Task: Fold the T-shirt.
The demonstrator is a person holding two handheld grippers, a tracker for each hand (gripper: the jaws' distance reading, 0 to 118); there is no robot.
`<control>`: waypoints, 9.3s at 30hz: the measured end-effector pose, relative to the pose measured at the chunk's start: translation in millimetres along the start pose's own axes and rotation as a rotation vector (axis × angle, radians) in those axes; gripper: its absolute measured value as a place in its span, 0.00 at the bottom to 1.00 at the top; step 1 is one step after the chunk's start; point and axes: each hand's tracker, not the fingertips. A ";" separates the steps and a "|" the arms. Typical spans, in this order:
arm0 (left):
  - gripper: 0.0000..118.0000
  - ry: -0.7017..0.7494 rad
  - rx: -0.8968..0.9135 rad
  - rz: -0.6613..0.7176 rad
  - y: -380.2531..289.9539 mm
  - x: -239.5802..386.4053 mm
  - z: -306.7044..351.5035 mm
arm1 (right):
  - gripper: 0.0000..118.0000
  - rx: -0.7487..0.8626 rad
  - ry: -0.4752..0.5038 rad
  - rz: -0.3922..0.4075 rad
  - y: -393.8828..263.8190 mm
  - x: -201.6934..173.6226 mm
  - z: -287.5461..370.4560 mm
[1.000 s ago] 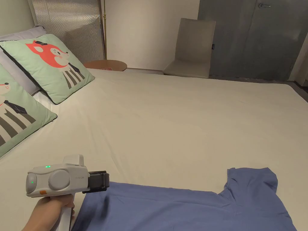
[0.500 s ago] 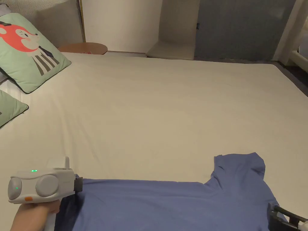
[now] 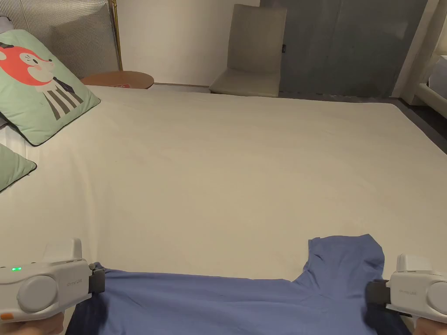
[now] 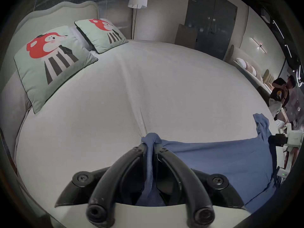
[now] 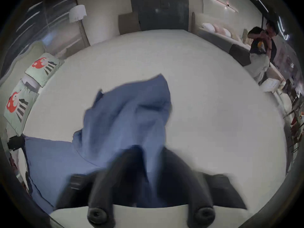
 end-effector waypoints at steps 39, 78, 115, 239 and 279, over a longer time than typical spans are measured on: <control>0.01 0.011 -0.072 -0.007 -205.5 -53.6 168.0 | 0.05 -0.019 0.024 0.067 -228.6 42.5 205.5; 0.16 -0.527 0.024 0.289 -146.5 -108.2 163.9 | 0.00 0.771 -0.147 0.170 -181.5 -130.2 279.8; 0.06 -0.488 -0.111 0.730 -170.0 -249.8 128.8 | 0.00 0.699 -0.161 0.140 -183.1 -135.9 282.4; 0.05 -0.600 -0.215 0.067 -178.8 141.5 101.7 | 0.00 0.678 -0.069 -0.018 -210.3 -72.2 293.2; 0.00 -0.360 0.261 -0.439 -274.5 231.7 136.9 | 0.00 0.658 -0.087 -0.067 -216.8 -55.1 291.1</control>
